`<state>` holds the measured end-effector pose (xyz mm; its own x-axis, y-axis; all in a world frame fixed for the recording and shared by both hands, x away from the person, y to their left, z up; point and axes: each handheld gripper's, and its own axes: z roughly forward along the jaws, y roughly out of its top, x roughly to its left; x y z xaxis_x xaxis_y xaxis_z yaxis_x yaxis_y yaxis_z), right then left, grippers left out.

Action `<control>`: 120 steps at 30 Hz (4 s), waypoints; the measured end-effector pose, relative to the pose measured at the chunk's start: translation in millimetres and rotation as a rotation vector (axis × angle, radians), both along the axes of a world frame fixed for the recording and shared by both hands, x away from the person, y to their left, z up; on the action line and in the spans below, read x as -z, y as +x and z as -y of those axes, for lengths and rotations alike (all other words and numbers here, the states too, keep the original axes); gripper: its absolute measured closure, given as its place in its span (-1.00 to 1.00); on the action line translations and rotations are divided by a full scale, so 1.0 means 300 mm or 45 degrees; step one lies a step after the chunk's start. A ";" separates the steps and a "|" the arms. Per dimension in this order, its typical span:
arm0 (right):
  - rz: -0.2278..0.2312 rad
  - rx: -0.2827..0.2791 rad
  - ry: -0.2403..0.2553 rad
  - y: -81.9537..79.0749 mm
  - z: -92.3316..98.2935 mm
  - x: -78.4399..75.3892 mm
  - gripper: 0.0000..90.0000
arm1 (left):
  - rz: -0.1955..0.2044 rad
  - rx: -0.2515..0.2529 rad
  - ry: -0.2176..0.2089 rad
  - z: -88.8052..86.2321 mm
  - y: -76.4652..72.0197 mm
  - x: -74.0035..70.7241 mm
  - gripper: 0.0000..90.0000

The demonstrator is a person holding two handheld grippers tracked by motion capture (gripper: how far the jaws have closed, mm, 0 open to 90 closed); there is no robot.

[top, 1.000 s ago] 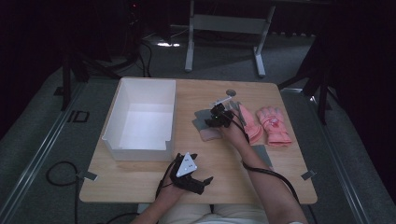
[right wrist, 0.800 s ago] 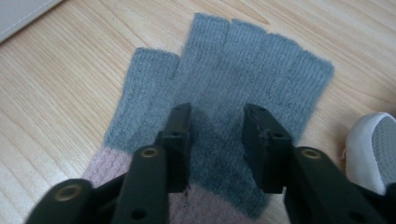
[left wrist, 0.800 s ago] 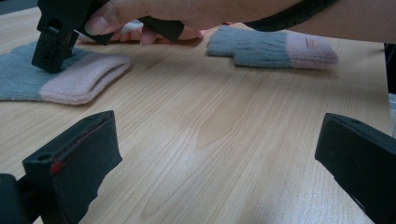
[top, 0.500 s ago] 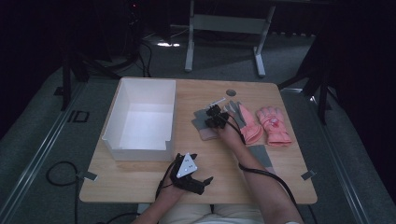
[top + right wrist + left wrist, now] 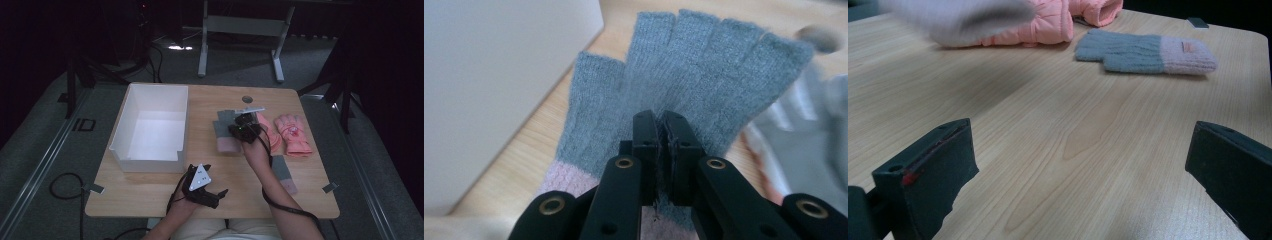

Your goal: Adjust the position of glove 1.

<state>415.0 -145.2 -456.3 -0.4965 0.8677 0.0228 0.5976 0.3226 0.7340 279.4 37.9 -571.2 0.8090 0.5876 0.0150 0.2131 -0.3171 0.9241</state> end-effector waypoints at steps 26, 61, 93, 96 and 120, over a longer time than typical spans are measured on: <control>-0.173 0.075 -0.009 -0.252 0.059 0.253 0.89 | 0.012 0.002 0.012 0.004 -0.003 0.000 -1.00; -0.026 -0.072 -0.017 -0.210 0.271 0.143 0.50 | 0.002 0.009 0.009 0.002 0.000 0.000 -1.00; -0.098 -0.107 -0.234 -0.238 0.539 0.289 0.62 | 0.000 0.005 0.009 0.002 0.000 0.000 -1.00; -0.101 -0.090 -0.256 -0.241 0.529 0.287 0.79 | 0.000 0.004 0.011 0.003 0.001 0.000 -1.00; -0.013 0.252 0.083 -0.379 0.505 0.089 0.92 | 0.006 0.004 0.011 0.002 -0.001 0.000 -1.00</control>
